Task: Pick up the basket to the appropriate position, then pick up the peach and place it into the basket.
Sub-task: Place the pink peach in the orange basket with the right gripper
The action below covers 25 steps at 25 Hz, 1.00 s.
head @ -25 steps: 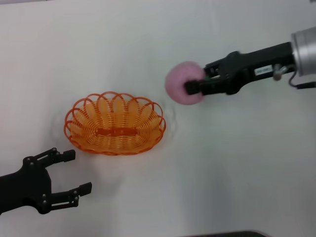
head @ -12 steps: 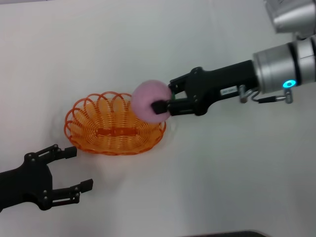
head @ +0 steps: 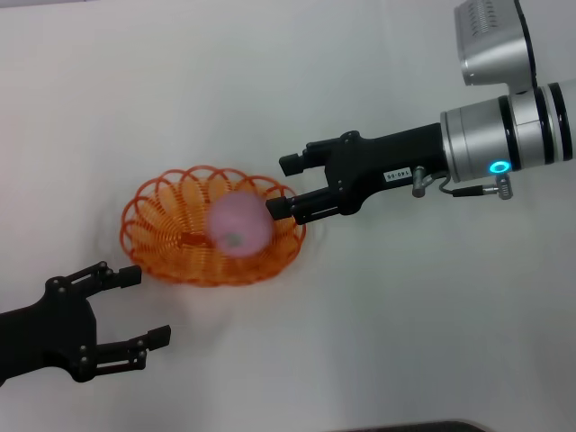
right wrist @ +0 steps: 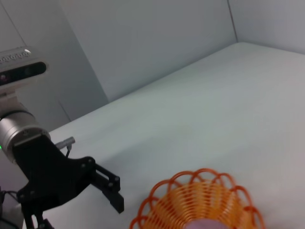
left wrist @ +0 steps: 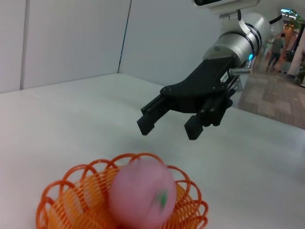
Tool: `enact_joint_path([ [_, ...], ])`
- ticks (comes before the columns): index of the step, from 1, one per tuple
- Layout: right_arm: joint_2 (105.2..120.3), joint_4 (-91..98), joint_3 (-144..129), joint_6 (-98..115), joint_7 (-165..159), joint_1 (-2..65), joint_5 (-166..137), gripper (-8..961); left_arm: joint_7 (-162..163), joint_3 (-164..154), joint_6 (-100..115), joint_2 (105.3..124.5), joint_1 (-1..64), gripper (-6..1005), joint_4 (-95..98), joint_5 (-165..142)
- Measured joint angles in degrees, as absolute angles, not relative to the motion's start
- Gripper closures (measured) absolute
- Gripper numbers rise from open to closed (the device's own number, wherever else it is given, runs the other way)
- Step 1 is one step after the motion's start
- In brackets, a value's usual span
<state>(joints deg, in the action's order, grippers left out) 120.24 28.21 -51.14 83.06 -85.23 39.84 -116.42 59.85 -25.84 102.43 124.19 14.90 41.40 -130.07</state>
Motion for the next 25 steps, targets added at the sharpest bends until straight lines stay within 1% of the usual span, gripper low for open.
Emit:
enact_joint_path([
  [9, 120.01, 28.1, -50.9, 83.7, -81.8, 38.4, -112.3, 23, 59.9, -25.8, 102.6, 124.19, 14.8, 107, 41.4, -130.1],
  [14, 119.59, 29.1, -50.5, 86.8, -76.7, 34.7, -107.9, 16, 59.9, -25.8, 102.6, 124.19, 14.8, 107, 41.4, -130.1],
  [19, 119.43, 32.5, -50.1, 86.9, -73.6, 28.6, -107.3, 17, 59.9, -25.8, 102.7, 124.19, 14.8, 106, 41.4, -130.1],
  [25, 118.82, 33.0, -46.4, 89.3, -66.1, 21.8, -107.3, 20, 60.3, -25.8, 102.9, 124.18, 14.8, 106, 41.3, -130.1],
])
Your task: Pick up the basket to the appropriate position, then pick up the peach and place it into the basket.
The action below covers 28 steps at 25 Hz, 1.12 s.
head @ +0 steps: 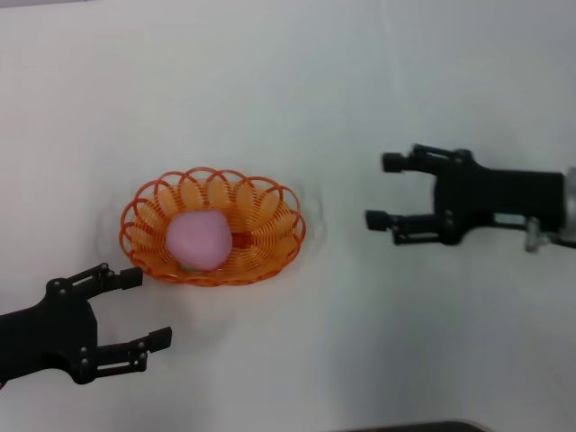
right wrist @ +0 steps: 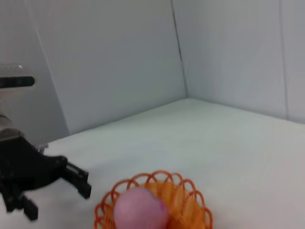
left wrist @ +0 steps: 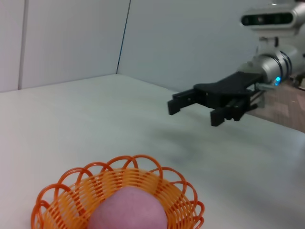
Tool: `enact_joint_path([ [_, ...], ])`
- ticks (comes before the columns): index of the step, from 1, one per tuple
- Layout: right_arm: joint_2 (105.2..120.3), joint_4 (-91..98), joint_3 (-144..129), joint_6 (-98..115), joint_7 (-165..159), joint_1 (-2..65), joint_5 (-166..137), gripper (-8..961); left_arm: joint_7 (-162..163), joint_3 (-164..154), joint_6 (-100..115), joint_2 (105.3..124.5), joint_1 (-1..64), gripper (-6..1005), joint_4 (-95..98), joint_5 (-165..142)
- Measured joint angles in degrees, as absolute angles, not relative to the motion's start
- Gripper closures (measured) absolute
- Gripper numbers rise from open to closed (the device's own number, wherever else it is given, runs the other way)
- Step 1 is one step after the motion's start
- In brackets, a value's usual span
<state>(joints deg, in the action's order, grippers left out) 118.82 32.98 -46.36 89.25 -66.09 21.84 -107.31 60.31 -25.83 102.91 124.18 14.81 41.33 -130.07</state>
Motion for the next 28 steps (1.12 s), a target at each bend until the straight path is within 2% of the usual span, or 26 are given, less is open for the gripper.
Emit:
enact_joint_path([
  [5, 116.79, 33.3, -46.0, 91.2, -64.0, 18.7, -107.6, 21, 60.5, -25.8, 103.1, 124.19, 14.9, 107, 41.3, -130.1],
  [10, 115.7, 33.3, -45.6, 90.7, -62.7, 17.8, -108.1, 18, 60.5, -25.8, 103.6, 124.19, 14.9, 106, 41.1, -130.0],
  [14, 115.62, 33.3, -43.3, 90.4, -60.0, 17.5, -109.9, 19, 60.5, -25.8, 103.7, 124.19, 14.9, 106, 40.7, -129.9],
  [28, 116.73, 32.8, -42.4, 91.3, -57.8, 17.4, -114.2, 23, 60.4, -25.1, 103.2, 124.12, 14.9, 107, 40.0, -128.8],
])
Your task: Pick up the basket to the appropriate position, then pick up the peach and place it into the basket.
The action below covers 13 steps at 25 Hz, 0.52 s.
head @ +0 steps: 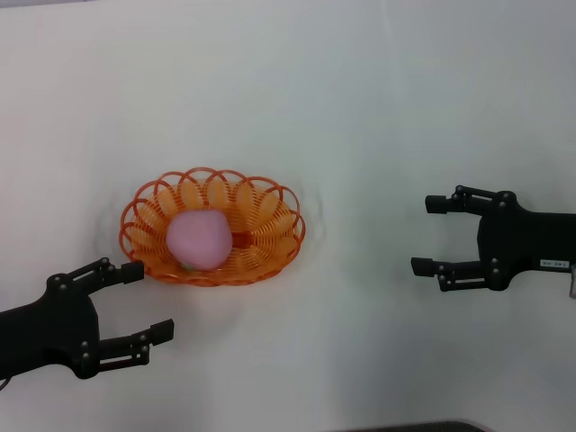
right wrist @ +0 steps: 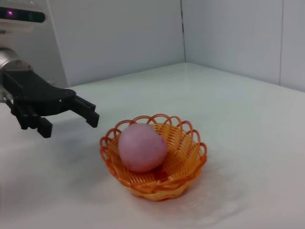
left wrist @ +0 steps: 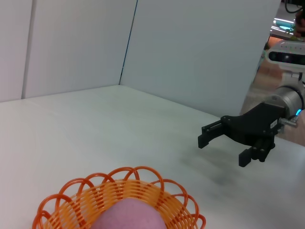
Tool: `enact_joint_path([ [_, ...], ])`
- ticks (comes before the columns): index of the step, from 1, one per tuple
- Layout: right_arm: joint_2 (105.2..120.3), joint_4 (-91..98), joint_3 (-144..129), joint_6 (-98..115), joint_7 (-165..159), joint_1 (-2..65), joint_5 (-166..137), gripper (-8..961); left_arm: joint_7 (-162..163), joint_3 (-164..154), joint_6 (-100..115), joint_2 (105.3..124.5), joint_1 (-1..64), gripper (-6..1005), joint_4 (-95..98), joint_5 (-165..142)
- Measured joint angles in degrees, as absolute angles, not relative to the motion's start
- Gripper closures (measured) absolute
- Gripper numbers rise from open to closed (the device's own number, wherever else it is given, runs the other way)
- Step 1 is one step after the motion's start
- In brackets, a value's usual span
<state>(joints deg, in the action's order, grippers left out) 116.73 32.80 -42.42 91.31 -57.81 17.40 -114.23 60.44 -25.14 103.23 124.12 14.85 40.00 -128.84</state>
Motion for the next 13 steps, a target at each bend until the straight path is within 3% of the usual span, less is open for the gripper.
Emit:
enact_joint_path([
  [13, 117.07, 32.8, -42.1, 91.5, -57.8, 17.2, -114.3, 23, 60.0, -24.5, 102.8, 124.1, 14.8, 106, 40.2, -128.8],
])
